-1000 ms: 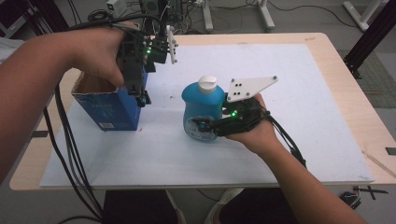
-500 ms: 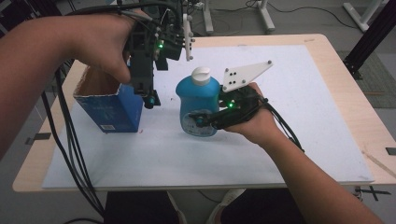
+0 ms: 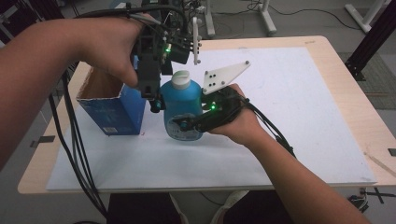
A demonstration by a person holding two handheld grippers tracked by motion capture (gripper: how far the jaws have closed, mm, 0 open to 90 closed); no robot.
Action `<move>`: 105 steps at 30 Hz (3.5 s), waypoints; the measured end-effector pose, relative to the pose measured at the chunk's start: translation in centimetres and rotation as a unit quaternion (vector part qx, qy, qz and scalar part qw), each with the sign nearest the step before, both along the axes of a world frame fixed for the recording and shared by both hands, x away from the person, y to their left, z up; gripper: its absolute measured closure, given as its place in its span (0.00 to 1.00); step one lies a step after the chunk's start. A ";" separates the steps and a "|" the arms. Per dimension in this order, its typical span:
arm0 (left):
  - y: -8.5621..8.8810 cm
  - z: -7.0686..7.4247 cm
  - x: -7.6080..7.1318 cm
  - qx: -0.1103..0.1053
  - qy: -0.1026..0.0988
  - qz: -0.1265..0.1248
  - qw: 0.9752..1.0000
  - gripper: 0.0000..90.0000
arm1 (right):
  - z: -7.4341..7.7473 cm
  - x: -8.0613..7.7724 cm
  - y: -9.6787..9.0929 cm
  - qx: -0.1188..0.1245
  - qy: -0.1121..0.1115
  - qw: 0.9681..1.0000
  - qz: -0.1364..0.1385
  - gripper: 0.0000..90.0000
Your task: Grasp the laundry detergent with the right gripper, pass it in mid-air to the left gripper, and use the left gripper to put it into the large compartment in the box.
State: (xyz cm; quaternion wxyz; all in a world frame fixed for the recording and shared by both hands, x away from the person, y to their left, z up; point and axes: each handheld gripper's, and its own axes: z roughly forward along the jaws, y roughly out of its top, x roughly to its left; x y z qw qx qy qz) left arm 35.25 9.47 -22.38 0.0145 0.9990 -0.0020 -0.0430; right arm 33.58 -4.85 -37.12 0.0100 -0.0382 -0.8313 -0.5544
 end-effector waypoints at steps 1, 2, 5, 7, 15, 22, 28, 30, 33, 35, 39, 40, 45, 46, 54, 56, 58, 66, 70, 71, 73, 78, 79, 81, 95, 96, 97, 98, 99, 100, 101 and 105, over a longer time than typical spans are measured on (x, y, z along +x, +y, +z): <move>0.0 0.0 0.0 0.000 0.000 0.000 1.000 0.02 | 0.0 0.0 0.0 0.000 0.000 1.000 0.000 0.53; 0.0 0.0 0.0 0.002 0.003 0.001 1.000 0.02 | 0.0 0.0 0.6 0.000 0.001 1.000 0.005 0.53; -0.1 -0.1 0.0 0.003 0.004 0.001 1.000 0.02 | -0.1 0.1 1.1 0.002 -0.001 1.000 0.006 0.53; -0.2 -0.3 0.0 0.005 0.007 0.002 1.000 0.02 | 0.0 0.1 1.7 0.005 0.004 1.000 0.010 0.53; -0.3 -0.9 -0.1 0.006 0.009 0.001 1.000 0.02 | 0.2 0.3 2.6 0.006 0.006 1.000 0.014 0.53; -0.3 -1.4 -0.1 0.008 0.003 0.001 1.000 0.02 | 0.3 0.2 3.0 0.005 0.009 1.000 0.016 0.53; -0.3 -1.7 -0.1 0.015 0.004 0.003 1.000 0.02 | 0.4 0.1 3.0 0.008 0.013 1.000 0.016 0.53; -0.2 -1.8 -0.2 0.013 0.004 0.007 1.000 0.02 | 0.4 0.1 3.0 0.009 0.014 1.000 0.015 0.53; -0.2 -1.9 -0.2 0.011 0.003 0.006 1.000 0.02 | 0.3 0.1 3.0 0.008 0.017 1.000 0.016 0.53; -0.2 -1.9 -0.2 0.014 0.006 0.009 1.000 0.04 | 0.3 0.1 3.0 0.006 0.016 1.000 0.016 0.53; -0.2 -2.0 -0.2 0.017 0.009 0.008 1.000 0.10 | 0.3 0.2 3.1 0.008 0.015 1.000 0.018 0.53; -0.2 -1.9 -0.3 0.017 0.007 0.007 1.000 0.10 | 0.3 0.2 3.1 0.007 0.015 1.000 0.018 0.53; -0.2 -1.9 -0.3 0.016 0.008 0.012 1.000 0.13 | 0.4 0.2 3.0 0.008 0.015 1.000 0.016 0.53; -0.2 -1.9 -0.3 0.017 0.010 0.011 1.000 0.13 | 0.4 0.2 3.0 0.007 0.015 1.000 0.014 0.53; -0.1 -1.9 -0.3 0.016 0.008 0.015 1.000 0.19 | 0.4 0.2 3.0 0.009 0.012 1.000 0.013 0.53; -0.1 -1.9 -0.3 0.016 0.007 0.016 1.000 0.19 | 0.4 0.2 3.0 0.009 0.012 1.000 0.012 0.53; -0.1 -1.8 -0.3 0.013 0.003 0.016 1.000 0.19 | 0.4 0.2 3.0 0.010 0.013 1.000 0.012 0.53; -0.3 -1.7 -0.4 0.011 0.000 0.013 1.000 0.26 | 0.5 0.1 2.9 0.009 0.016 1.000 0.013 0.53; -0.5 -1.7 -0.5 0.012 0.000 0.010 1.000 0.28 | 0.5 0.1 2.9 0.011 0.015 1.000 0.015 0.53; -0.5 -1.7 -0.5 0.013 0.001 0.009 1.000 0.30 | 0.5 0.1 2.9 0.010 0.015 1.000 0.015 0.53; -0.6 -1.6 -0.4 0.012 0.001 0.009 1.000 0.30 | 0.5 0.1 2.9 0.010 0.014 1.000 0.014 0.53; -0.7 -1.6 -0.4 0.013 0.001 0.009 1.000 0.33 | 0.5 0.2 2.8 0.013 0.016 1.000 0.014 0.53; -0.7 -1.6 -0.4 0.013 0.001 0.009 1.000 0.33 | 0.5 0.2 2.8 0.012 0.016 1.000 0.015 0.53; -0.7 -1.6 -0.5 0.013 -0.001 0.008 1.000 0.34 | 0.5 0.2 2.8 0.012 0.014 1.000 0.014 0.53; -0.7 -1.6 -0.4 0.017 -0.007 0.007 1.000 0.40 | 0.4 0.2 2.9 0.013 0.016 1.000 0.014 0.53; -0.6 -1.7 -0.4 0.019 -0.008 0.008 1.000 0.41 | 0.4 0.2 2.9 0.013 0.018 1.000 0.013 0.53; -0.6 -1.7 -0.4 0.021 -0.008 0.008 1.000 0.41 | 0.4 0.2 2.9 0.013 0.018 1.000 0.013 0.53; -0.6 -1.7 -0.4 0.020 -0.009 0.006 1.000 0.42 | 0.4 0.2 2.9 0.014 0.018 1.000 0.013 0.53; -0.6 -1.7 -0.4 0.020 -0.009 0.006 1.000 0.42 | 0.4 0.2 2.9 0.014 0.018 1.000 0.013 0.53; -0.6 -1.8 -0.4 0.021 -0.010 0.008 1.000 0.42 | 0.4 0.1 3.0 0.014 0.018 1.000 0.013 0.53; -0.6 -1.8 -0.5 0.022 -0.011 0.007 1.000 0.42 | 0.4 0.2 3.0 0.014 0.018 1.000 0.013 0.53; -0.7 -1.8 -0.5 0.025 -0.010 0.004 1.000 0.43 | 0.3 0.2 3.0 0.013 0.020 1.000 0.015 0.53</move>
